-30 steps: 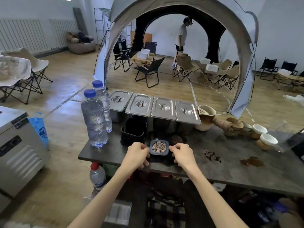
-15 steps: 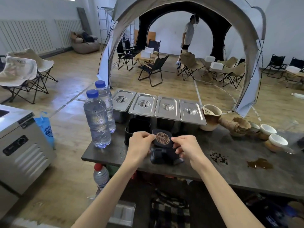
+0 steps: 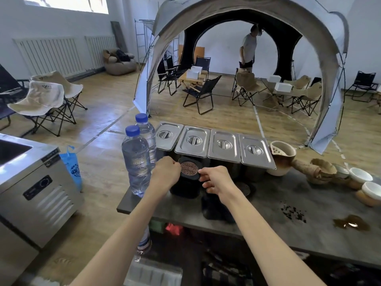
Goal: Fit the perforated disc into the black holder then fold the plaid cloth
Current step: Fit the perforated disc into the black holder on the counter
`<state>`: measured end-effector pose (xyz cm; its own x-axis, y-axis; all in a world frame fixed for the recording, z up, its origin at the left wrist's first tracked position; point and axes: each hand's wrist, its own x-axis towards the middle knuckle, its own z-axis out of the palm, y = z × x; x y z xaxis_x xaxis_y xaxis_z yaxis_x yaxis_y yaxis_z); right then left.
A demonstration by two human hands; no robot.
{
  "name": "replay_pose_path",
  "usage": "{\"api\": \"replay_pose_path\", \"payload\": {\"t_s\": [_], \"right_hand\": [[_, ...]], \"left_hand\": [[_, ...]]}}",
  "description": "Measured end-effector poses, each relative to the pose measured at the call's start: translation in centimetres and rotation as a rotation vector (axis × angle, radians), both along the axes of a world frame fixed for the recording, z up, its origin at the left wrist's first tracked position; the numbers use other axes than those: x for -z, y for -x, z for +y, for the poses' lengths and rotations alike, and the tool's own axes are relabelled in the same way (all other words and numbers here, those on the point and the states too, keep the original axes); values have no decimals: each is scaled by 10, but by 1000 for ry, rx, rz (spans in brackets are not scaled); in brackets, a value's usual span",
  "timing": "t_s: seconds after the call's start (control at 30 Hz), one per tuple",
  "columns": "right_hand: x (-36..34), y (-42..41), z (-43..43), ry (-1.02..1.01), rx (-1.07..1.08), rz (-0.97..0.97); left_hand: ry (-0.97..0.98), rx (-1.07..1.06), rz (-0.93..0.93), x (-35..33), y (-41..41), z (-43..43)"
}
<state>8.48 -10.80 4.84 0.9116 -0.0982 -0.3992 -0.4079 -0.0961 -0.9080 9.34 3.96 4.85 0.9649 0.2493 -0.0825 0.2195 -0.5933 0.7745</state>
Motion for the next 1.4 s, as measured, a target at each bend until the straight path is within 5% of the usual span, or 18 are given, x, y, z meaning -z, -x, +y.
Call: {"api": "replay_pose_path", "payload": {"t_s": [0.53, 1.1, 1.4], "right_hand": [[27, -26, -5, -27, -61, 152], [14, -18, -37, 56, -127, 103], [2, 4, -94, 161, -66, 114]], "left_hand": [[-50, 81, 269, 4, -18, 5], [-57, 88, 104, -6, -14, 6], [214, 244, 194, -22, 15, -37]]}}
